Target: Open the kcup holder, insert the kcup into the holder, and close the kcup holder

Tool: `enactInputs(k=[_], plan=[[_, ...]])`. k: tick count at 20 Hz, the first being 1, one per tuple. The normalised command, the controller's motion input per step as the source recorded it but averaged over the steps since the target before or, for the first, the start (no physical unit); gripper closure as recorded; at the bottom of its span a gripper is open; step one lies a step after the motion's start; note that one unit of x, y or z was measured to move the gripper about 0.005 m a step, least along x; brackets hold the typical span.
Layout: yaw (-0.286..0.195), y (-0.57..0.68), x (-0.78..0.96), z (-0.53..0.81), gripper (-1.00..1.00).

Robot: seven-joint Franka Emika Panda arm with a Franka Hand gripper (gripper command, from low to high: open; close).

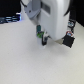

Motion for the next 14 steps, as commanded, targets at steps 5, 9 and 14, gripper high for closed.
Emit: enactInputs(k=[5, 9, 14], plan=[[0.077, 0.52, -0.14, 0.42, 1.00], [0.077, 0.52, -0.22, 0.35, 1.00], [0.060, 0.56, -0.21, 0.29, 1.00]])
